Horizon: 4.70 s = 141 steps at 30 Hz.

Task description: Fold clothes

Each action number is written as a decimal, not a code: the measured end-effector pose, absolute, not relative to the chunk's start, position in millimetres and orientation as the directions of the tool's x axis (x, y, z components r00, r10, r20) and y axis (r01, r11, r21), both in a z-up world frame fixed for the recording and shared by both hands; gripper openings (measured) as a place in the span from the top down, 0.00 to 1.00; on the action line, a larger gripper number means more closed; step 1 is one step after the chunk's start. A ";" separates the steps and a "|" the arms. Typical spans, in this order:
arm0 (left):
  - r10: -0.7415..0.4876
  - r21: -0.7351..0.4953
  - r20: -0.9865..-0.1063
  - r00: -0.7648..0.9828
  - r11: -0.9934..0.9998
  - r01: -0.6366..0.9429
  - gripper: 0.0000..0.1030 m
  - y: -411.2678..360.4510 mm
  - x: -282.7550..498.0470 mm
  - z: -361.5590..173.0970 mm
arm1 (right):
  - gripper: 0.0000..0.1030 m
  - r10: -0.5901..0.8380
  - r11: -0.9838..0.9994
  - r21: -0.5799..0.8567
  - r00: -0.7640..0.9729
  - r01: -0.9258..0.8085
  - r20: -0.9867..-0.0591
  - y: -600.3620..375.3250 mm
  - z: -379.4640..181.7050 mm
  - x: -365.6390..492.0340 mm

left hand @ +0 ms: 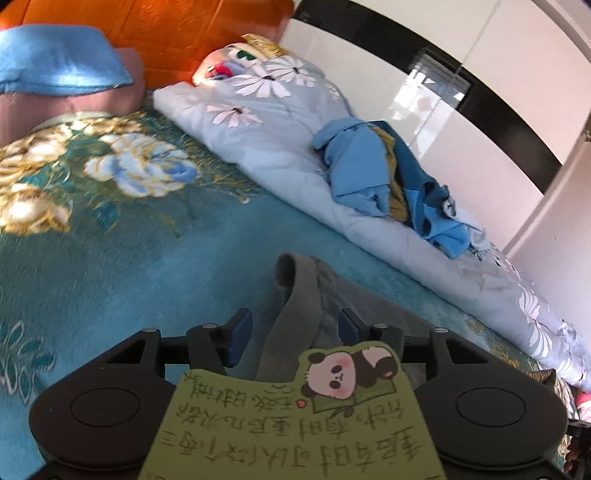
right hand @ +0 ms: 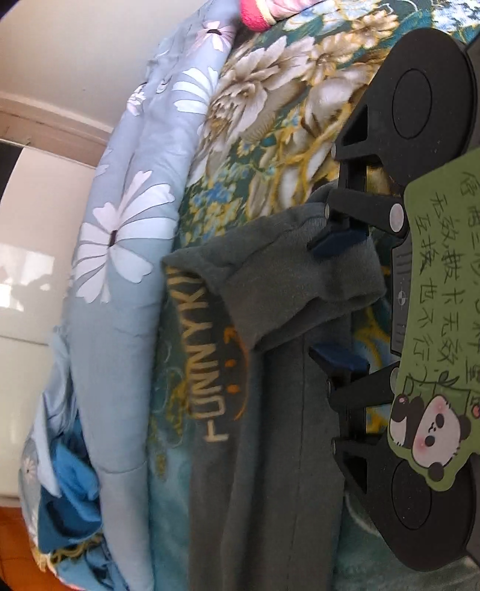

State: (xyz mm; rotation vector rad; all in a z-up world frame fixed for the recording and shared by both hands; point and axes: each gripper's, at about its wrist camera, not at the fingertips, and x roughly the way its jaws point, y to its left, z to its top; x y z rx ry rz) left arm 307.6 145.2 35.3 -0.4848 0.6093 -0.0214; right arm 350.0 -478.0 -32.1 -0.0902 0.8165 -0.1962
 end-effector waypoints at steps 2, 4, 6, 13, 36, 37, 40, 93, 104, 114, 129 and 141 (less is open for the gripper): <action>-0.152 -0.434 -0.551 0.820 0.892 -0.126 0.52 144.2 305.1 34.5 | 0.89 -0.195 0.979 -0.103 0.668 0.175 -0.718 -489.0 -27.6 350.8; -0.143 -0.421 -0.555 0.819 0.898 -0.129 0.52 144.0 301.2 34.5 | 0.94 -0.181 0.977 -0.056 0.673 0.204 -0.717 -501.1 -19.3 351.2; -0.134 -0.411 -0.562 0.816 0.902 -0.135 0.52 144.3 298.2 33.6 | 0.95 -0.226 0.964 -0.050 0.705 0.261 -0.672 -518.1 -1.3 350.7; -0.135 -0.430 -0.589 0.796 0.887 -0.168 0.52 145.8 290.1 26.3 | 0.57 -0.400 0.884 -0.021 0.732 0.468 -0.552 -575.4 46.8 344.9; -0.344 -0.608 -0.630 0.696 0.776 -0.166 0.50 155.8 198.8 3.3 | 0.55 0.004 0.797 0.414 0.681 0.440 -0.732 -467.9 14.0 73.6; -0.363 -0.628 -0.628 0.688 0.758 -0.174 0.50 154.3 196.7 0.9 | 0.55 0.018 0.784 0.429 0.674 0.449 -0.739 -462.4 10.7 76.6; -0.422 -0.680 -0.618 0.664 0.710 -0.181 0.50 148.2 193.5 -6.8 | 0.66 0.065 0.738 0.494 0.680 0.460 -0.730 -448.4 6.0 75.0; -0.229 -0.715 -0.531 0.816 0.637 -0.287 1.00 226.4 158.1 -0.4 | 0.68 -0.133 0.634 0.416 0.622 0.652 -0.772 -478.6 -16.4 47.4; -0.316 -0.687 -0.547 0.775 0.699 -0.200 0.97 202.1 151.2 -5.2 | 0.97 -0.372 0.561 0.348 0.604 0.751 -0.704 -514.9 25.4 12.4; -0.311 -0.624 -0.608 0.731 0.756 -0.197 0.77 209.5 136.9 -8.9 | 0.95 -0.336 0.562 0.305 0.550 0.768 -0.765 -509.8 8.7 12.9; -0.445 -0.533 -0.616 0.650 0.843 0.073 0.35 201.5 355.0 -0.9 | 0.60 -0.302 0.794 0.206 0.666 0.571 -0.682 -451.5 63.9 51.1; -0.750 -0.759 -0.548 0.370 0.632 0.156 0.38 183.6 373.9 -57.4 | 0.60 -0.248 0.800 0.231 0.655 0.554 -0.713 -436.7 49.6 63.7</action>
